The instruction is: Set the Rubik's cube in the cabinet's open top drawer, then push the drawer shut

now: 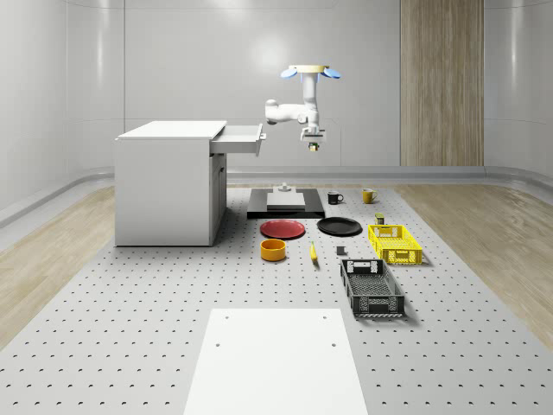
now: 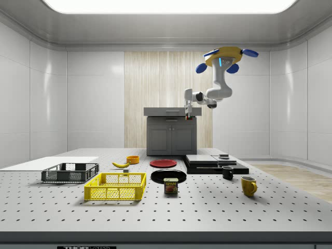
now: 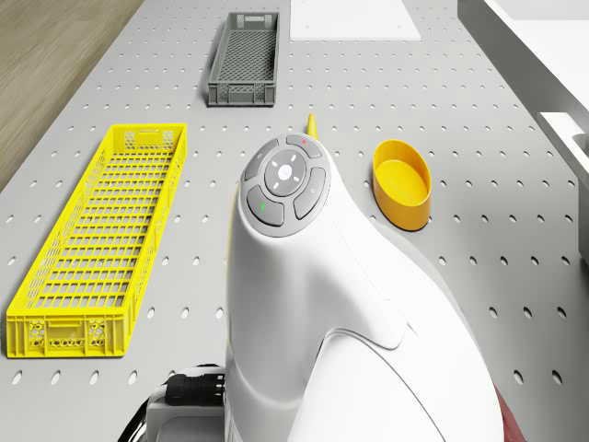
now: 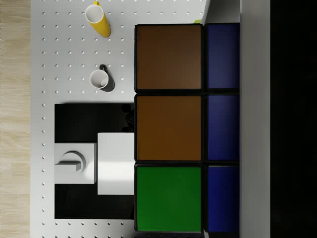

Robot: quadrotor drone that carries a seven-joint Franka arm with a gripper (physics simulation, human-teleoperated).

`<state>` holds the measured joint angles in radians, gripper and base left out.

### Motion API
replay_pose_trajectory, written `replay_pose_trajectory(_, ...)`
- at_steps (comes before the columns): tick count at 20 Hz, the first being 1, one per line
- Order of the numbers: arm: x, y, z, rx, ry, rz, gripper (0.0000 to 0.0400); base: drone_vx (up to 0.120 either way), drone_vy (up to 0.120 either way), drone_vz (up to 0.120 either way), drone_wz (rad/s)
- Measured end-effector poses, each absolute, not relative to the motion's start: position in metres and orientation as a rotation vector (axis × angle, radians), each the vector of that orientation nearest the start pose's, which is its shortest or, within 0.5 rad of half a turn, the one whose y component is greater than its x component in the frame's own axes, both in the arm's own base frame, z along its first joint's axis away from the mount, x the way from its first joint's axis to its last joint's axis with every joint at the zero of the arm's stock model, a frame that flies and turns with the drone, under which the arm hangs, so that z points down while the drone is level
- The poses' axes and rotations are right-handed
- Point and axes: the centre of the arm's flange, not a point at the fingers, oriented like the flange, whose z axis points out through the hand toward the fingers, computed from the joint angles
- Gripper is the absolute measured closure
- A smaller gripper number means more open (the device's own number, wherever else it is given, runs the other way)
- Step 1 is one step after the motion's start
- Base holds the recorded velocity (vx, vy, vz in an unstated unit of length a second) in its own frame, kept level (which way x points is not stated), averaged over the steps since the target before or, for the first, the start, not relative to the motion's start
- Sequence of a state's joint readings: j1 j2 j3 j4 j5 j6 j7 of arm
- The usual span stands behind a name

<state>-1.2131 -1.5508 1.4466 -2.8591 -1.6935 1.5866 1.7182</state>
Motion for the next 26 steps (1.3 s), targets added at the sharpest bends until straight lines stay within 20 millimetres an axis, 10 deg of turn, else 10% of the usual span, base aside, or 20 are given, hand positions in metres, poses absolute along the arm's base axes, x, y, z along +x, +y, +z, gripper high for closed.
replay_pose_trajectory(26,0.3127,-0.0060,0.4727,0.001,-0.002,0.786,0.0075,0.000,-0.120,0.120,0.000)
